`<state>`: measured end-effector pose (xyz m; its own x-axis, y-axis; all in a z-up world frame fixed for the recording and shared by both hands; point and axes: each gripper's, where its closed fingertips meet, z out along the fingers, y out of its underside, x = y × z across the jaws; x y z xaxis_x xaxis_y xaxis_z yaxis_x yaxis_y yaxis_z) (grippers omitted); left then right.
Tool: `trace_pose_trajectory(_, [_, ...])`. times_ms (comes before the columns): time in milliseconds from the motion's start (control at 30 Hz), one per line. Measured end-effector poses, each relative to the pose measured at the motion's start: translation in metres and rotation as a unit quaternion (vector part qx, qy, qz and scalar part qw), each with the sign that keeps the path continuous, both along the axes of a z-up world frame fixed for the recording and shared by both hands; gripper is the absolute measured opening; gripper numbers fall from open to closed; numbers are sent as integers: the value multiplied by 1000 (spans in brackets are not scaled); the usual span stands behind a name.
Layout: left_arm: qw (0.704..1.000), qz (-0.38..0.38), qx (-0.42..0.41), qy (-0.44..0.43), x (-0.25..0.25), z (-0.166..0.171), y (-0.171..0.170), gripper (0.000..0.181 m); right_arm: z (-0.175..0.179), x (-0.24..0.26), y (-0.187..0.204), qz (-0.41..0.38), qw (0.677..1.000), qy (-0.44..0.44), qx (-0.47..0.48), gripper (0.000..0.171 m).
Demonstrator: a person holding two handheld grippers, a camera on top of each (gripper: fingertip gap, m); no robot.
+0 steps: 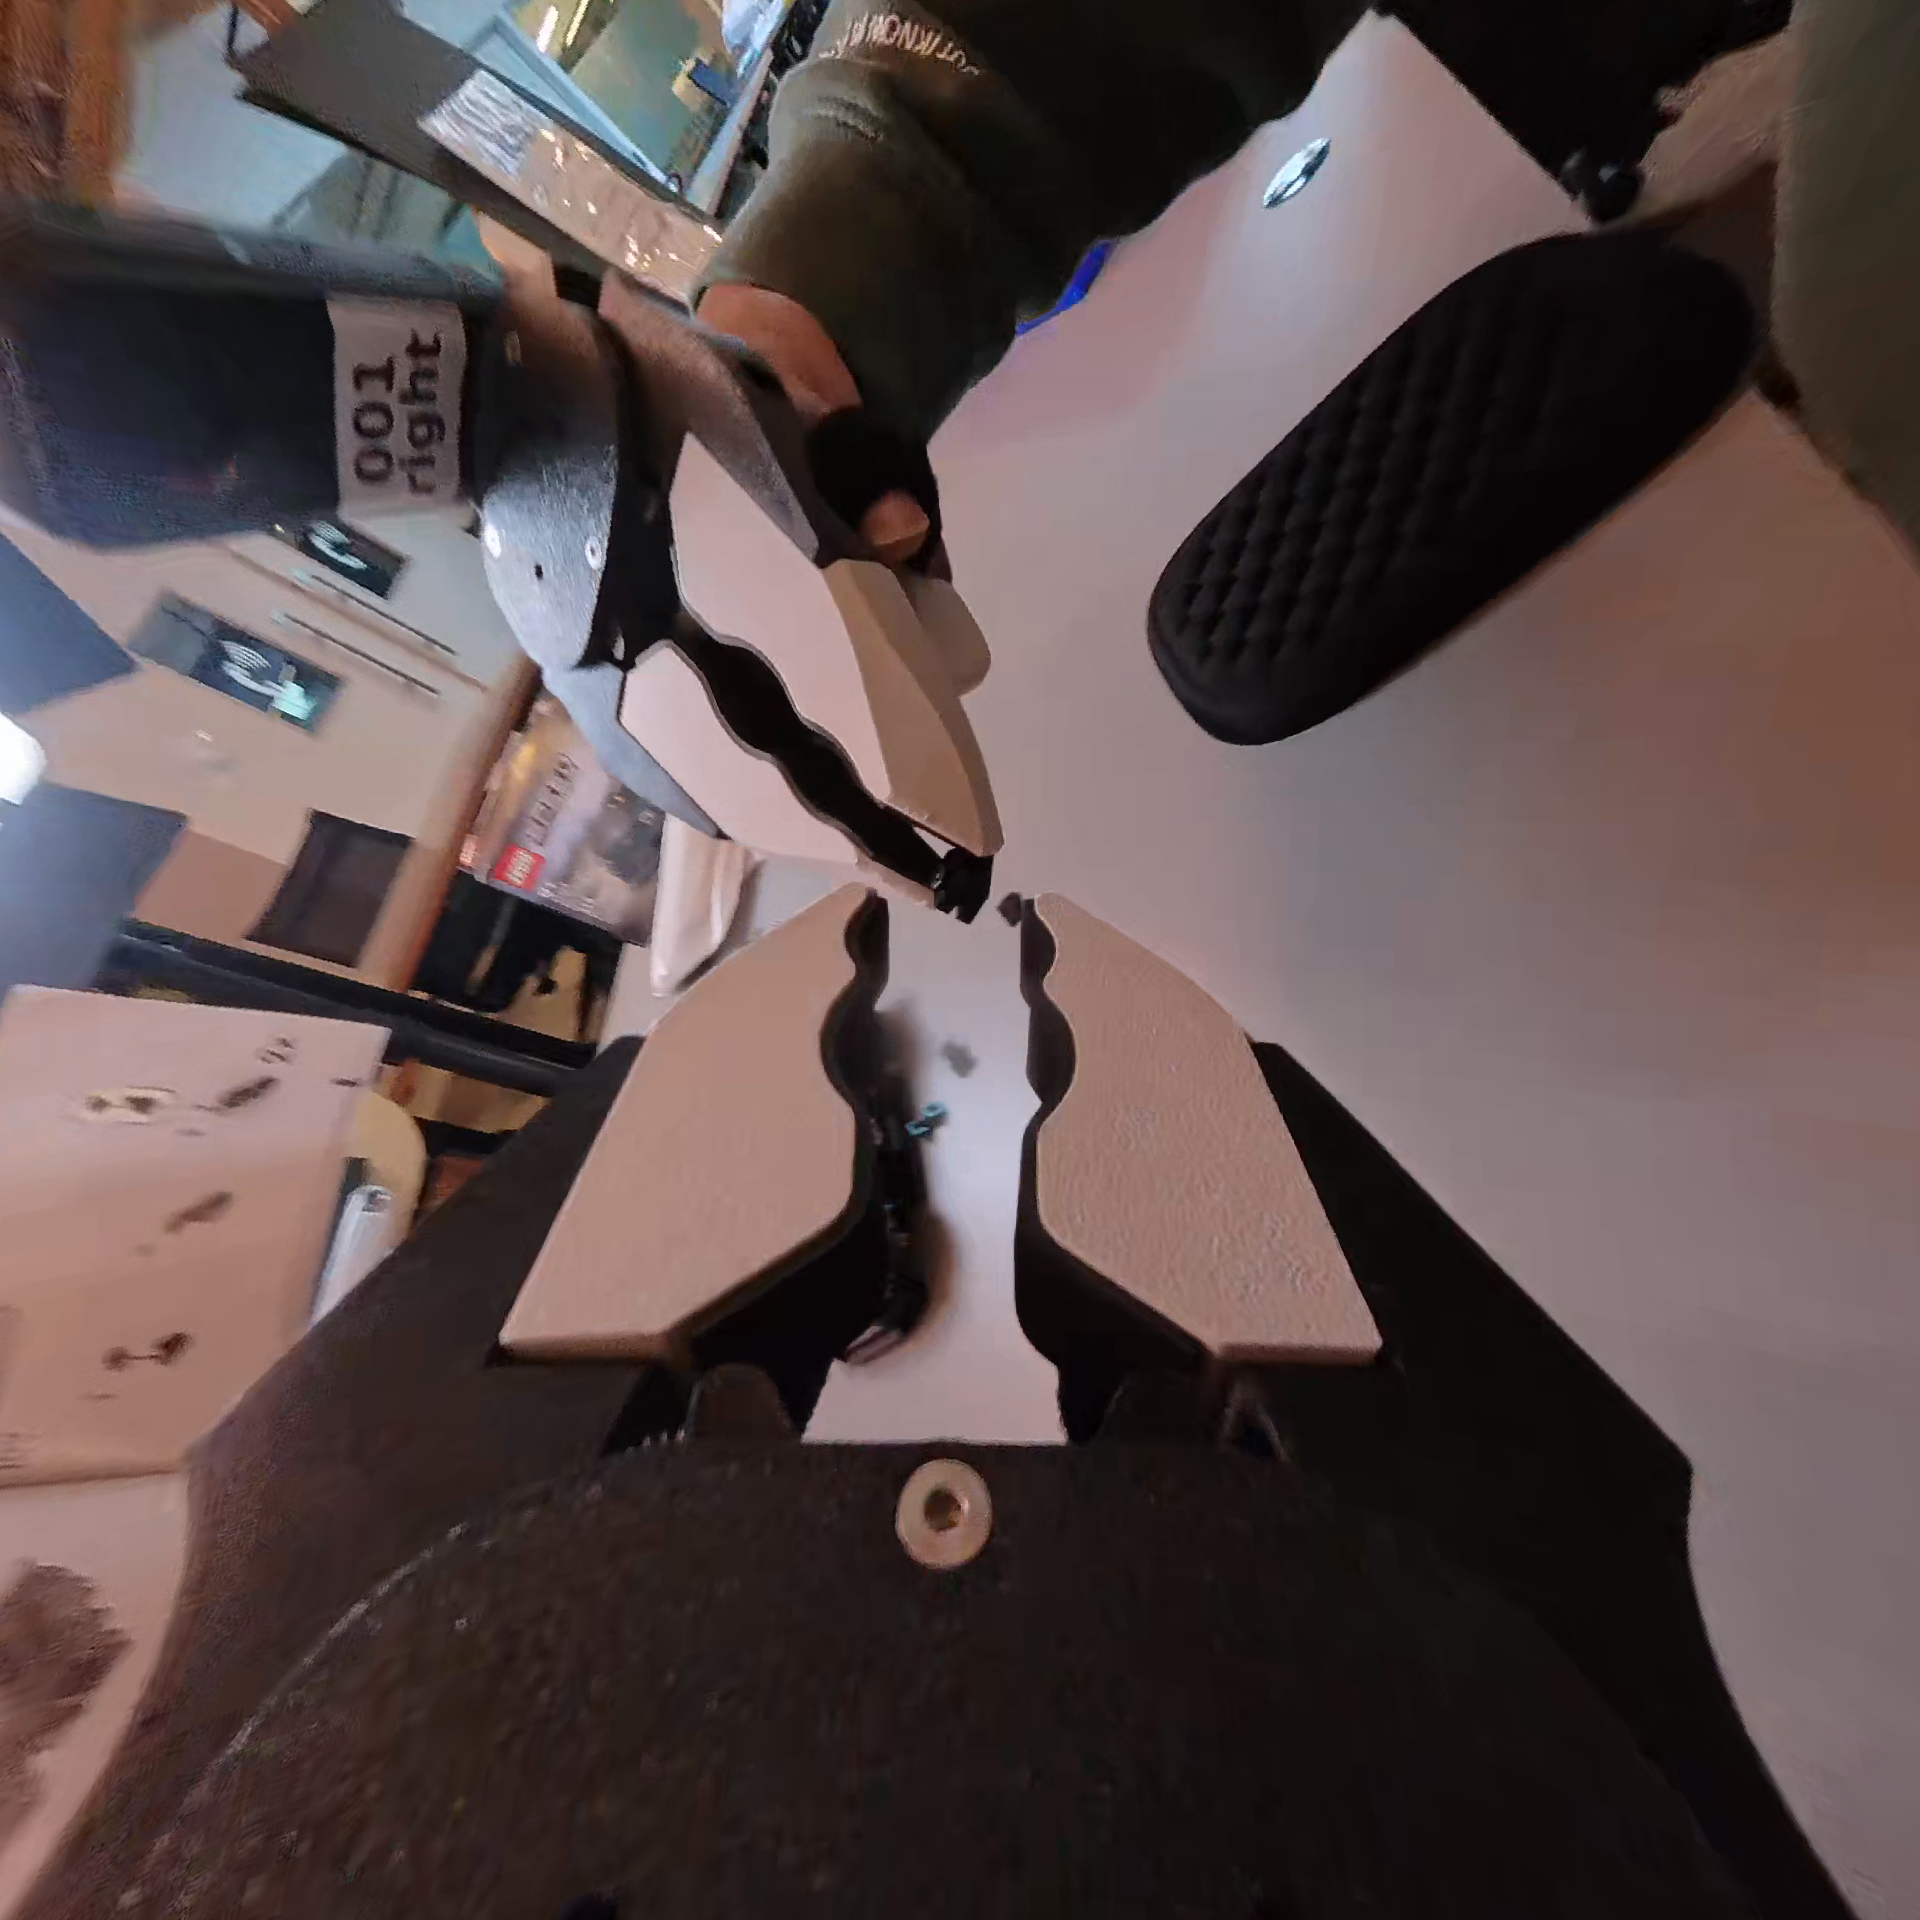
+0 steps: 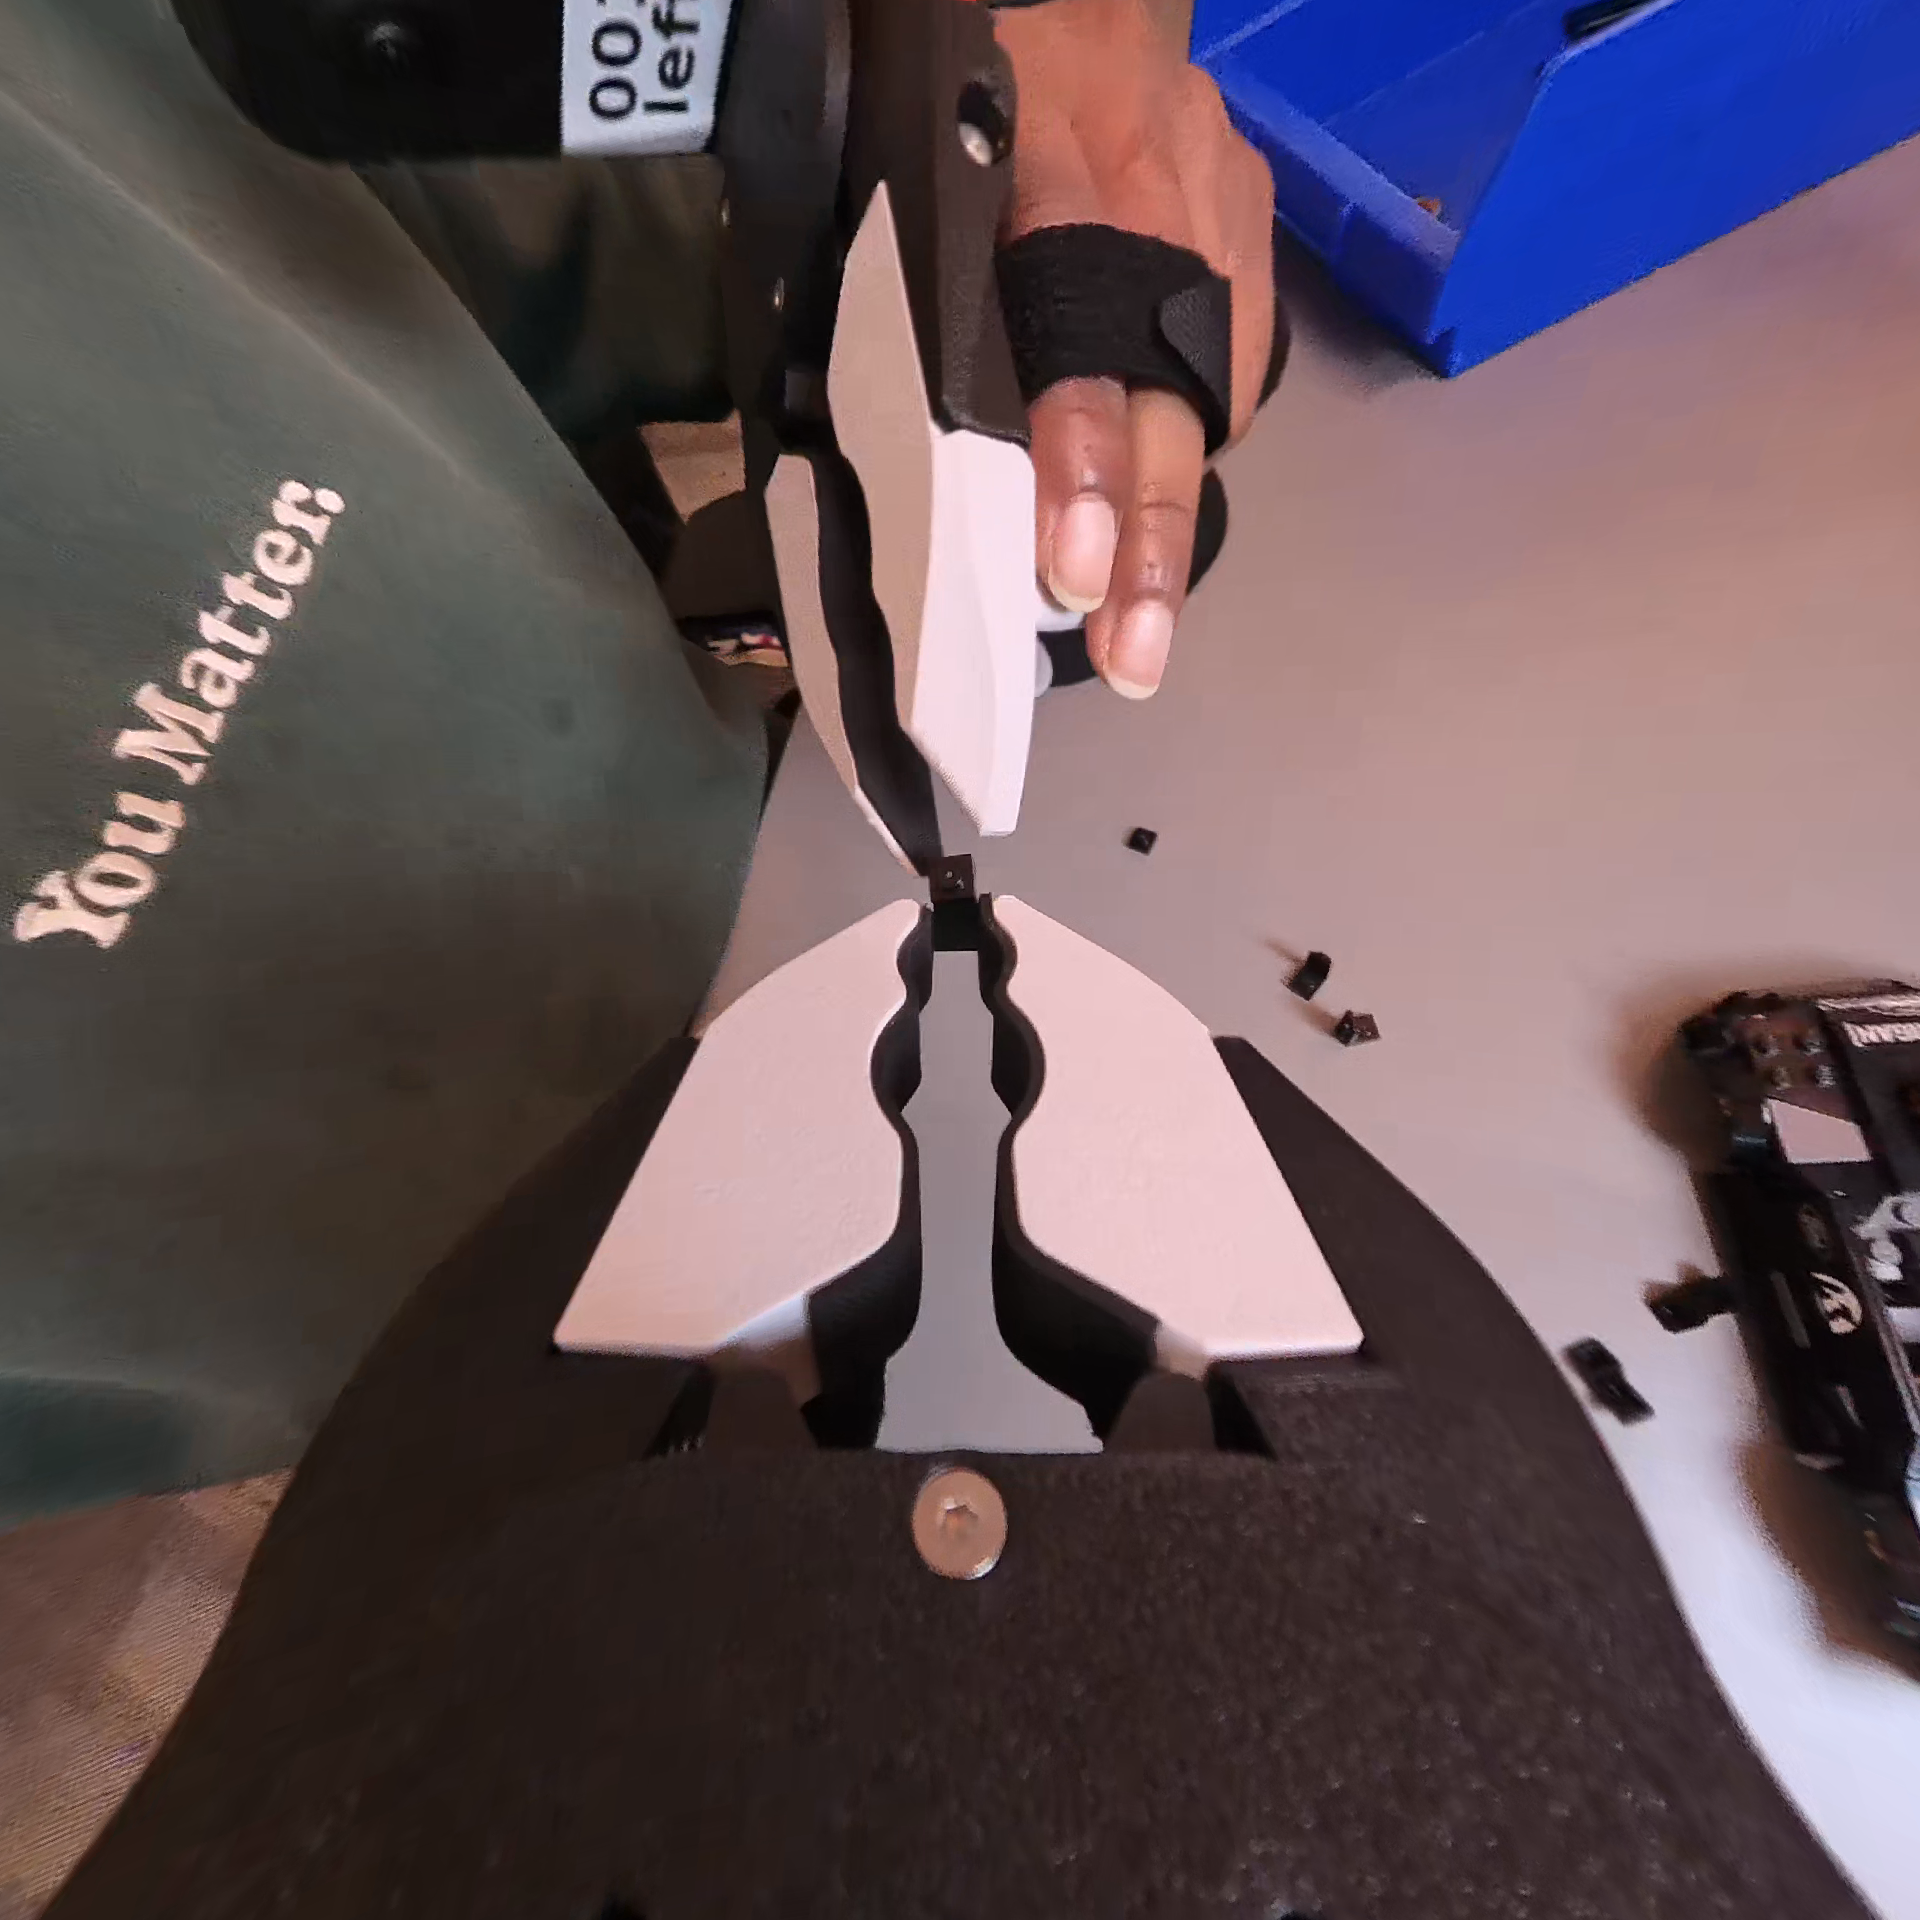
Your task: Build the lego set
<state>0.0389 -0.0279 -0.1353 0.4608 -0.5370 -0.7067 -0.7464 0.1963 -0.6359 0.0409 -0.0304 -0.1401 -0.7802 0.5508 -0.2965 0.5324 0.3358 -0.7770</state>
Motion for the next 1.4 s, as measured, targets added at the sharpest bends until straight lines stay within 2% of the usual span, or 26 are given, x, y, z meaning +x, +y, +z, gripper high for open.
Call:
trace_pose_trajectory(367, [997,-15,31,72,5,4,-4,11,7,2,-11,16,998,-32,-49,8])
trace_pose_trajectory(567, [995,-17,34,91,6,1,-6,11,4,4,-14,17,995,-64,-71,8])
trace_pose_trajectory(833, [998,-12,-16,56,4,-9,-7,11,-4,1,-16,4,987,-123,-105,8])
trace_pose_trajectory(1033, [999,-6,-46,-7,0,-6,-9,9,2,-2,-17,-5,985,-114,-132,8])
trace_pose_trajectory(1333, [998,-16,-55,-20,1,-8,-11,9,0,-2,-18,-13,984,-110,-140,8])
trace_pose_trajectory(1400, [996,0,-53,-68,-4,-6,-5,9,1,-8,-12,-34,985,-90,-142,8])
